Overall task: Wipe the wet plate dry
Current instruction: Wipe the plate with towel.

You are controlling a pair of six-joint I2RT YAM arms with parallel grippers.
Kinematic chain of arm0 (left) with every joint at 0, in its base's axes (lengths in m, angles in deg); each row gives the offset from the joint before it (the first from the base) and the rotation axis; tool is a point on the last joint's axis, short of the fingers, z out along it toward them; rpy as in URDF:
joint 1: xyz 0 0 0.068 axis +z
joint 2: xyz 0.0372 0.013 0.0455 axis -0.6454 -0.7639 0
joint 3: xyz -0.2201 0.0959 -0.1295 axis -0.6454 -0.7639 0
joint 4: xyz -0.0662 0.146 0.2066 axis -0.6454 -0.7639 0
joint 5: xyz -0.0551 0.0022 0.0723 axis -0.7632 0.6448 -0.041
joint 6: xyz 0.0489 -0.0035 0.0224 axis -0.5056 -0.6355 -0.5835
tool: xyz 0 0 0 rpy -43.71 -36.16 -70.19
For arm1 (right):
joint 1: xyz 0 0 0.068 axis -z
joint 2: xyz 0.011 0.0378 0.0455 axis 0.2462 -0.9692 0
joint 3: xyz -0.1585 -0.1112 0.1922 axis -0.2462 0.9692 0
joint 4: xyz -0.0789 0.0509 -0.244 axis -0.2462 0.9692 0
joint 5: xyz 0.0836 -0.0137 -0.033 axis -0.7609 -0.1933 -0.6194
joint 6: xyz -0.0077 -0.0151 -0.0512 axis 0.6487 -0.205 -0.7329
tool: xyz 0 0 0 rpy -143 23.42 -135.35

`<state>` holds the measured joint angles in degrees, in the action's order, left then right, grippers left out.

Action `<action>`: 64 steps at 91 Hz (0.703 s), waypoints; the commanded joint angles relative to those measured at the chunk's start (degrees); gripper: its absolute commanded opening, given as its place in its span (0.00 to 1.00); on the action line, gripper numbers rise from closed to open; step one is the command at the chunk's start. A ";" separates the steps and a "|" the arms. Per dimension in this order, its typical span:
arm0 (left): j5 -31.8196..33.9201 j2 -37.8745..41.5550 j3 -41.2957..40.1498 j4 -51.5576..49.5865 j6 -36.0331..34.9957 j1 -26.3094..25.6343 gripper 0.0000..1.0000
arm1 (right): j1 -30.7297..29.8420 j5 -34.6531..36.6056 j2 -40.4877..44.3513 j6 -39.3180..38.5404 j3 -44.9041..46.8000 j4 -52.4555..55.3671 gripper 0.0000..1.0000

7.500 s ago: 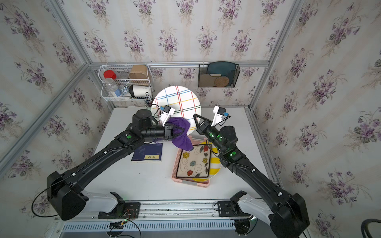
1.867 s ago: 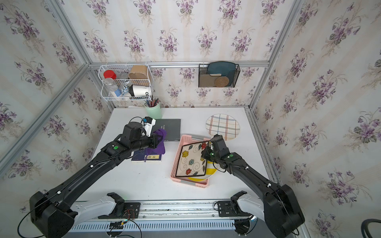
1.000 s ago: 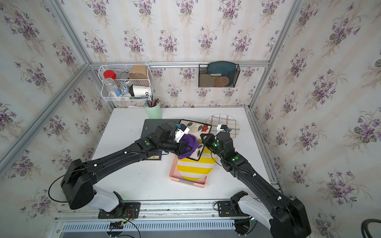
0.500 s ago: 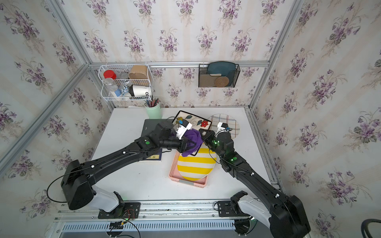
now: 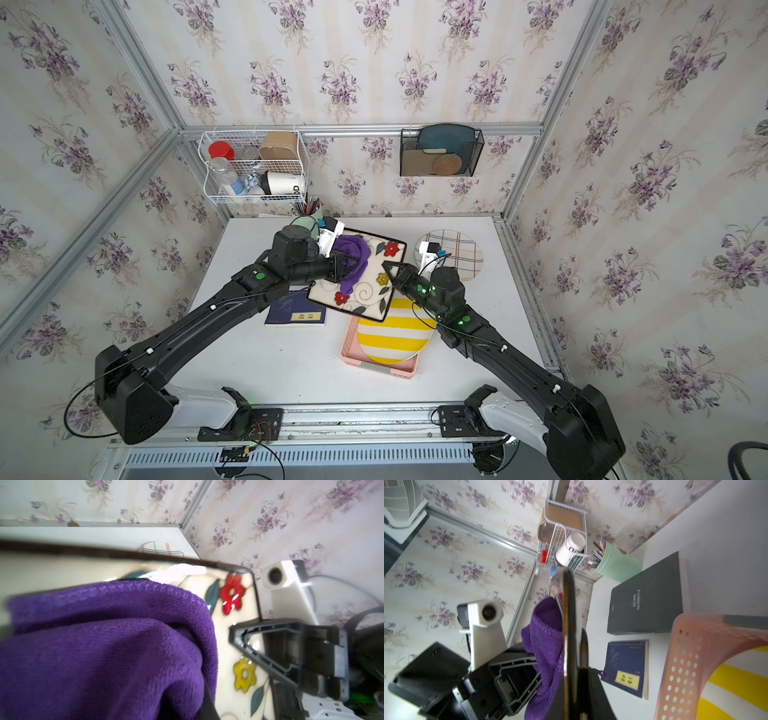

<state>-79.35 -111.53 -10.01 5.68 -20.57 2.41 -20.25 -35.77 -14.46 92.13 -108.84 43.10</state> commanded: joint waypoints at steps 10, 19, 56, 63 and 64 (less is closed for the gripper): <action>1.13 -0.59 -1.45 -7.00 1.13 1.55 0.00 | 0.85 -0.36 5.13 -3.44 -1.99 -15.04 0.00; 3.52 4.69 -3.73 -5.45 3.08 7.81 0.00 | 0.90 1.05 7.71 -6.94 -0.90 -12.97 0.00; -0.30 -2.12 7.25 -6.90 -6.11 -2.73 0.00 | -5.76 -2.17 1.26 -14.97 -6.23 -11.15 0.00; 6.81 0.25 5.94 -9.06 -6.62 -0.96 0.00 | -4.78 2.32 3.65 -15.49 -6.17 -6.88 0.00; 7.86 0.46 5.62 -9.29 -6.35 -0.49 0.00 | -4.65 3.00 4.11 -15.43 -6.07 -6.31 0.00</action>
<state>-82.36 -112.66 -3.19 3.60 -24.05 0.03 -25.67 -35.26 -13.58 77.88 -113.51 49.11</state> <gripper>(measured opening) 0.103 0.154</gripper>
